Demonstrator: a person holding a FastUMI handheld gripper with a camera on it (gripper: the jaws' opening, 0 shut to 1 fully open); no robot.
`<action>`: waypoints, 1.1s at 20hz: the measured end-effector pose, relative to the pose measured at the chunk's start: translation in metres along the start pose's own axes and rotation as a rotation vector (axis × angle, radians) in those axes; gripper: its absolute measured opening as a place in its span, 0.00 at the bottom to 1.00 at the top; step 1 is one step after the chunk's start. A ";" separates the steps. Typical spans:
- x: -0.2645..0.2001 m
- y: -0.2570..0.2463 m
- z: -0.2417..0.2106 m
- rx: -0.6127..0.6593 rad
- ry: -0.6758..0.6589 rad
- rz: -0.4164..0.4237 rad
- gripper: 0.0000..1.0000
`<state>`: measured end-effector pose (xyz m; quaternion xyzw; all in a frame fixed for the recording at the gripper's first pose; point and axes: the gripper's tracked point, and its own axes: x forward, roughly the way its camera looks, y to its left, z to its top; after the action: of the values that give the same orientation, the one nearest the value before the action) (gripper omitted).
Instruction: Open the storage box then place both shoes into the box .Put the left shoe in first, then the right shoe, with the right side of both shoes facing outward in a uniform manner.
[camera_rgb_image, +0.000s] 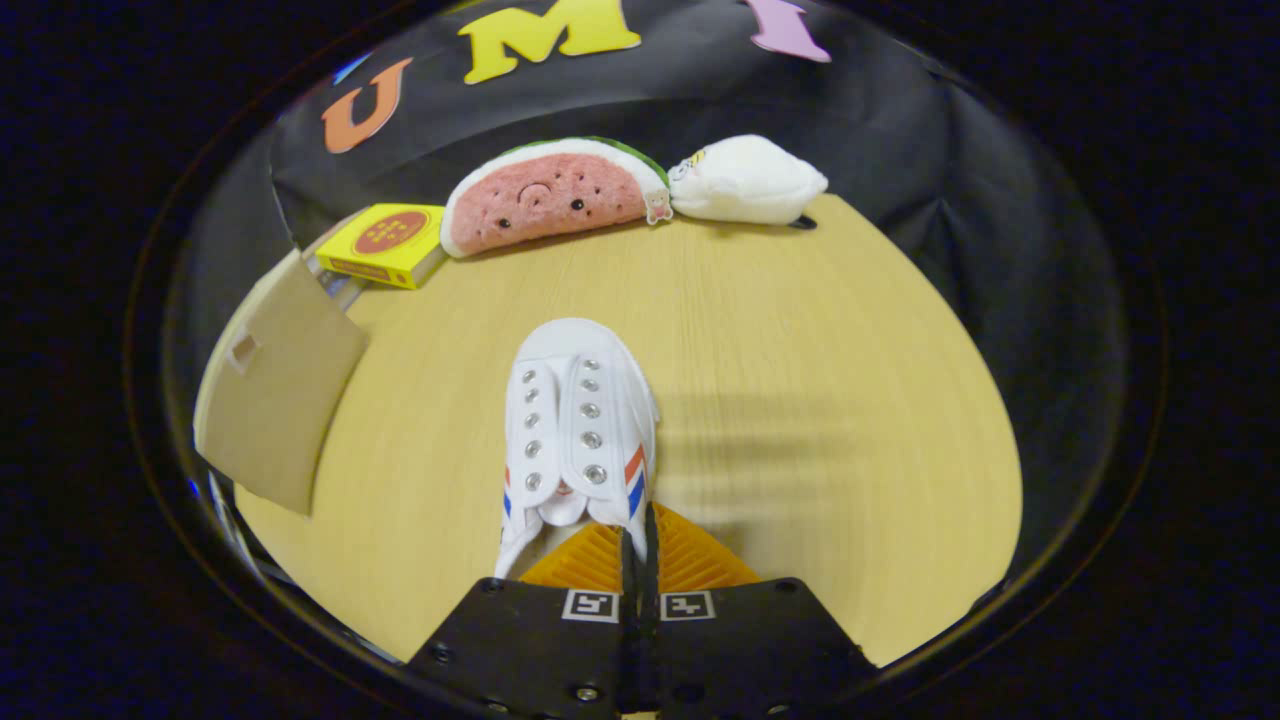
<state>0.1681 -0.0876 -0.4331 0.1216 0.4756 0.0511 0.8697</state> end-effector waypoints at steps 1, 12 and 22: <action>-0.004 0.007 -0.003 0.084 0.014 0.055 0.00; -0.067 0.071 0.001 0.350 -0.028 0.284 0.00; -0.175 0.267 0.041 0.085 -0.114 0.402 0.00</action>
<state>0.1148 0.1276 -0.1994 0.2530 0.3938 0.1965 0.8616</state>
